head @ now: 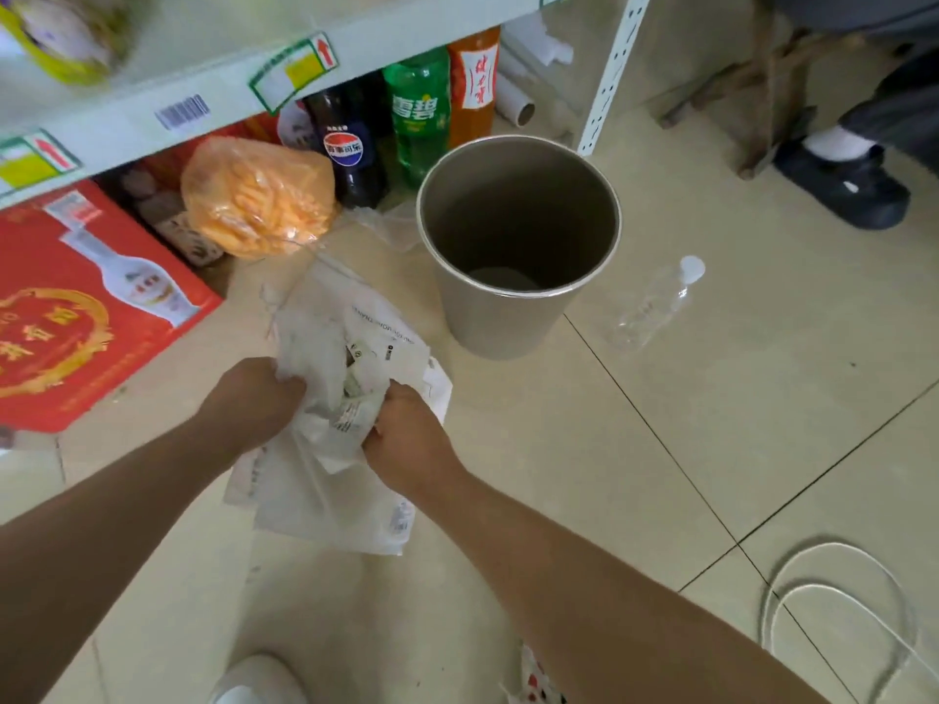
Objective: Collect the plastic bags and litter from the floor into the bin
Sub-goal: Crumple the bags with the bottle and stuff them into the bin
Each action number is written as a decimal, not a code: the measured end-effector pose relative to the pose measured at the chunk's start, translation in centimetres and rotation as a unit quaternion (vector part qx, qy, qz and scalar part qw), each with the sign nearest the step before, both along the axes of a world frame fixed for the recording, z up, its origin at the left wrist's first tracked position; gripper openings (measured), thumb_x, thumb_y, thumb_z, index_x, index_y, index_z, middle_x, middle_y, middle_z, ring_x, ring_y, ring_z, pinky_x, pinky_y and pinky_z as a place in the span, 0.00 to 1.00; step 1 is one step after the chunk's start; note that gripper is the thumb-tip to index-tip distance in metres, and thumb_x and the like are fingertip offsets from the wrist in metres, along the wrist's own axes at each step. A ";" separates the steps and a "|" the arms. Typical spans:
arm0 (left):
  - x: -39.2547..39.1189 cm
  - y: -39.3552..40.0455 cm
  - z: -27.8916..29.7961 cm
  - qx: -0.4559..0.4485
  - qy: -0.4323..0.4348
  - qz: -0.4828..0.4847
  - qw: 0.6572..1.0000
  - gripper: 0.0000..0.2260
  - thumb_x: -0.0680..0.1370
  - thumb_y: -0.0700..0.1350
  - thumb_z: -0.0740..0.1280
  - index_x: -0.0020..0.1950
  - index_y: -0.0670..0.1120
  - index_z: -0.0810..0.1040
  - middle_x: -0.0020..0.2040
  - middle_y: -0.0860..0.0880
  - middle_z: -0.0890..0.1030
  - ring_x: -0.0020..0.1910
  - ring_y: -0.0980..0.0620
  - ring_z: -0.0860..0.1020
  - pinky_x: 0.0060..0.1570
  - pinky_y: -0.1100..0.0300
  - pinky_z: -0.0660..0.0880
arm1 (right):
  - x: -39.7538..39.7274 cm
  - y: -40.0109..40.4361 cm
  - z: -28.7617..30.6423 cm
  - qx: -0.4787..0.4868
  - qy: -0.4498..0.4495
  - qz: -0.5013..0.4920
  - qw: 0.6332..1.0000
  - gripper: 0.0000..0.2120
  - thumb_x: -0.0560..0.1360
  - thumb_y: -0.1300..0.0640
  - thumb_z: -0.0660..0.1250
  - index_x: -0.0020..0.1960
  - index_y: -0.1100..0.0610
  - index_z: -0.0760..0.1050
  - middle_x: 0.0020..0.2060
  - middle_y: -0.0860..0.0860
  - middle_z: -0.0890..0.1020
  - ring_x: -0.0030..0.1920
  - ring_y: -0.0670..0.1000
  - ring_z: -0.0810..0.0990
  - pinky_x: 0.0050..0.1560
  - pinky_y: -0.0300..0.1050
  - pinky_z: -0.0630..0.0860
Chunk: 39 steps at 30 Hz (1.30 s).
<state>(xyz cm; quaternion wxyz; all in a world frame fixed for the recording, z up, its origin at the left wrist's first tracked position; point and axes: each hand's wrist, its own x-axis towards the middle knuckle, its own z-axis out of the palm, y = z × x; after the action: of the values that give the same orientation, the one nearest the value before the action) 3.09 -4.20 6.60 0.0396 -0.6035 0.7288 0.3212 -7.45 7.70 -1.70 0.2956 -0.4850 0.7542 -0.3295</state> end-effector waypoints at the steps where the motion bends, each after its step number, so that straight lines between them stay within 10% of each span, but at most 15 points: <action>1: 0.4 -0.1 0.1 0.014 0.025 0.025 0.999 0.12 0.78 0.45 0.64 0.52 0.37 0.80 0.50 0.37 0.81 0.46 0.40 0.79 0.45 0.53 0.74 | 0.6 -0.6 0.1 -0.005 -0.003 0.007 1.000 0.19 0.69 0.56 0.55 0.49 0.62 0.81 0.45 0.58 0.80 0.47 0.59 0.78 0.44 0.53 0.77; 8: 1.9 -1.8 1.6 0.147 0.151 0.118 0.970 0.32 0.66 0.73 0.66 0.49 0.45 0.82 0.46 0.46 0.84 0.47 0.45 0.82 0.54 0.50 0.77 | 2.8 -3.8 0.0 -0.005 -0.017 0.036 0.999 0.17 0.69 0.60 0.58 0.51 0.61 0.82 0.47 0.54 0.83 0.48 0.54 0.81 0.48 0.51 0.79; 14: 2.6 -4.8 -0.7 0.044 0.088 0.078 0.992 0.10 0.69 0.47 0.75 0.44 0.42 0.82 0.40 0.45 0.82 0.44 0.43 0.82 0.40 0.57 0.75 | 3.2 -7.3 -0.6 0.010 0.005 0.076 0.997 0.16 0.70 0.56 0.62 0.54 0.61 0.80 0.49 0.56 0.82 0.50 0.58 0.81 0.48 0.54 0.80; 17: 3.5 -7.8 -2.4 0.003 0.032 0.013 0.999 0.07 0.73 0.38 0.69 0.48 0.34 0.80 0.44 0.39 0.81 0.47 0.39 0.80 0.40 0.56 0.72 | 1.6 -9.6 -0.2 0.007 0.017 0.121 0.992 0.22 0.71 0.55 0.65 0.65 0.57 0.78 0.63 0.53 0.79 0.64 0.54 0.76 0.65 0.49 0.74; 27: 4.8 -12.2 -8.0 0.000 0.058 0.029 0.998 0.07 0.73 0.47 0.71 0.45 0.44 0.80 0.39 0.44 0.81 0.36 0.45 0.79 0.38 0.58 0.71 | -9.7 -19.3 -5.2 0.171 0.303 0.028 0.937 0.20 0.75 0.53 0.61 0.65 0.58 0.73 0.66 0.59 0.71 0.62 0.61 0.72 0.62 0.53 0.71; 39: 7.0 -11.9 -14.3 0.030 0.079 0.055 0.995 0.09 0.73 0.49 0.72 0.45 0.44 0.82 0.36 0.45 0.83 0.35 0.47 0.81 0.33 0.58 0.74 | -13.9 -25.3 -13.1 0.216 0.356 -0.001 0.909 0.23 0.74 0.56 0.62 0.67 0.63 0.72 0.73 0.61 0.62 0.73 0.62 0.62 0.70 0.58 0.62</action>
<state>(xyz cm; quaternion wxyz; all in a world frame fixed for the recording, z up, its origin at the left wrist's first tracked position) 10.14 -16.11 -7.68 -0.0177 -0.6135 0.6854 0.3918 -21.31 -17.62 -14.76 0.1050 -0.4934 0.8627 0.0357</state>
